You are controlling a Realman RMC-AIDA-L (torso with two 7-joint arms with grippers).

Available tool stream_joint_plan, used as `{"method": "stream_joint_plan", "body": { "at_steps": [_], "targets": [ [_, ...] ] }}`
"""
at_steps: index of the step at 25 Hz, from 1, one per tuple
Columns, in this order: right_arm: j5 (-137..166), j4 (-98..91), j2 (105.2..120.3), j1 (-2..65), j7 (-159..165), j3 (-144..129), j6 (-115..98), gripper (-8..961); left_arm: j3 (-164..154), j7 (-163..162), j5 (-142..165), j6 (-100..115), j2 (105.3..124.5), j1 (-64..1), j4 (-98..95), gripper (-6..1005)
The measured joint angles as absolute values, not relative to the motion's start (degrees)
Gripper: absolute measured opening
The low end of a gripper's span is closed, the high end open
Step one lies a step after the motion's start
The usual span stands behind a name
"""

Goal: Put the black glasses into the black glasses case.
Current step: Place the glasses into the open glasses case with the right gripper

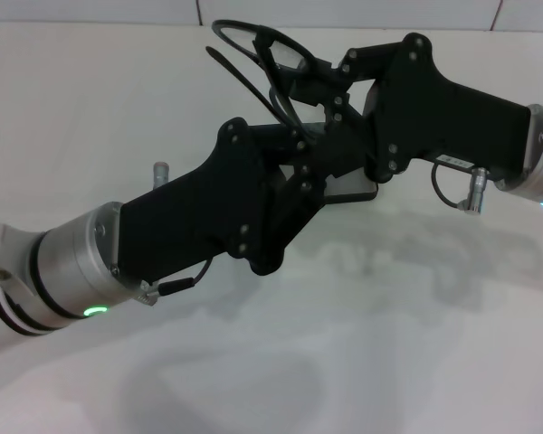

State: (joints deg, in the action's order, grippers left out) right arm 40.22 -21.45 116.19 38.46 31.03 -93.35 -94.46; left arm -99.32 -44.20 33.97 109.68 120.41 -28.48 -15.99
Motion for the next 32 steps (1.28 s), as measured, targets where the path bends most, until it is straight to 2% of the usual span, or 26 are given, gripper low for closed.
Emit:
{"method": "stream_joint_plan", "body": {
  "at_steps": [32],
  "targets": [
    [40.43,-21.45,116.19,38.85,30.65,-96.28,-92.58,83,-98.90,-44.05,33.39,109.68,120.50,-28.12,-15.99,16]
  ]
}}
